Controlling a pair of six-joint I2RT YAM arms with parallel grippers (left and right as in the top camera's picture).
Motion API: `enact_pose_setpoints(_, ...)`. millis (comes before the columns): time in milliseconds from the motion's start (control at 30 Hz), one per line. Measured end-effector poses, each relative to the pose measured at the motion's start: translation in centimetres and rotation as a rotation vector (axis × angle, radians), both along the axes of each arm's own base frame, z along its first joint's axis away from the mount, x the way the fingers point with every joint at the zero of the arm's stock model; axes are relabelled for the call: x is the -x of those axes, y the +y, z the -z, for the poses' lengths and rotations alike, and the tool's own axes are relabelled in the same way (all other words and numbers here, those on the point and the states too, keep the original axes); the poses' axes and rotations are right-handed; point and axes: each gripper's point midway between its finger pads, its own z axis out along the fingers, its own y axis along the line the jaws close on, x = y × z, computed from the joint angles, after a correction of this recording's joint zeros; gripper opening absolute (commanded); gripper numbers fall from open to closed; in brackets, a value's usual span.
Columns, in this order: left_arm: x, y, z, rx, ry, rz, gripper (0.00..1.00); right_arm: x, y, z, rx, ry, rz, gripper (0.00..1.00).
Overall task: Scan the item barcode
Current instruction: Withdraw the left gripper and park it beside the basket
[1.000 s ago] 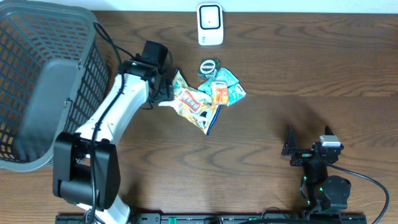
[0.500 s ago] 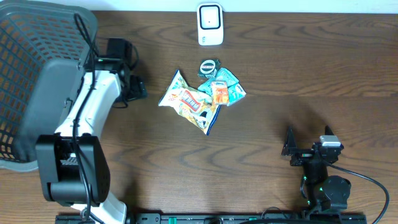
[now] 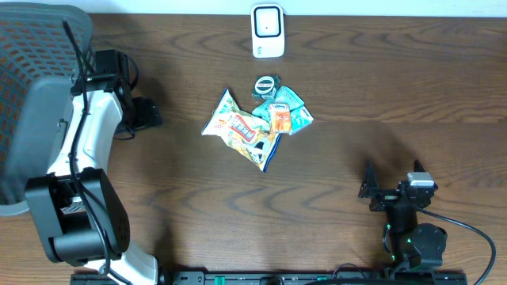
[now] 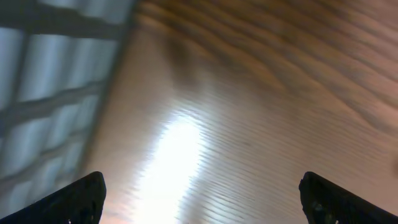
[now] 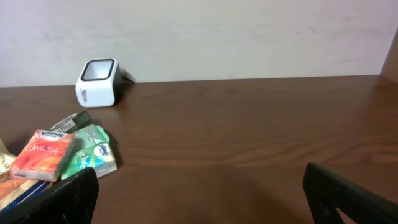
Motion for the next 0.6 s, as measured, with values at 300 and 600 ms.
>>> enact_pose_setpoints(300, -1.4, -8.4, -0.2, 0.163, -0.045, 0.228, 0.98, 0.0, 0.0, 0.0, 0.0, 0.0, 0.0, 0.99)
enact_pose_setpoints(600, -1.2, -9.3, -0.1, 0.029, -0.027, 0.297, 0.98, 0.0, 0.0, 0.0, 0.0, 0.0, 0.0, 0.99)
